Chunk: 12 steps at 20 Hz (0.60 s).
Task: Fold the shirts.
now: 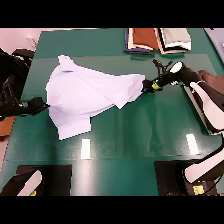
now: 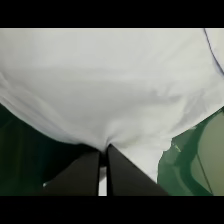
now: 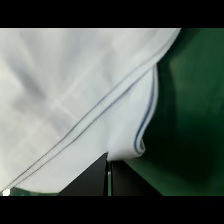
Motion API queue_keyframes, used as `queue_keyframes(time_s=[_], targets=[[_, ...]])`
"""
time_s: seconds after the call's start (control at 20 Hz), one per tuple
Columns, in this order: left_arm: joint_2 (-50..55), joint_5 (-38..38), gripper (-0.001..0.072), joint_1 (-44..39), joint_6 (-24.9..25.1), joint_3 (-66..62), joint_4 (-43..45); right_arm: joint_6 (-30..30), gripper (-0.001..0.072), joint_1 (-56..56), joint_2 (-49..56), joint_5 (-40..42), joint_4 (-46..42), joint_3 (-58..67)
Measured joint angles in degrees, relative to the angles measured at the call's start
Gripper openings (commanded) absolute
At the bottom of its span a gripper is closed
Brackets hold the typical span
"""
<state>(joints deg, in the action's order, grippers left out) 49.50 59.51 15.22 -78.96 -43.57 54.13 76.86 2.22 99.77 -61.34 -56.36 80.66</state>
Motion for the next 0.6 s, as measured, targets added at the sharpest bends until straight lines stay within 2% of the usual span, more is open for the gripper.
queue_keyframes(time_s=[0.2,0.6], targets=[[-1.2,2.6,0.0025,0.0,0.0,-11.6,0.0,0.0,0.0015,-1.9,-10.1,-2.2,-0.6,4.3],[-3.4,8.6,0.0025,0.0,-0.1,-53.9,-0.5,0.1,0.0015,-8.0,-32.5,-12.7,-0.6,27.2]])
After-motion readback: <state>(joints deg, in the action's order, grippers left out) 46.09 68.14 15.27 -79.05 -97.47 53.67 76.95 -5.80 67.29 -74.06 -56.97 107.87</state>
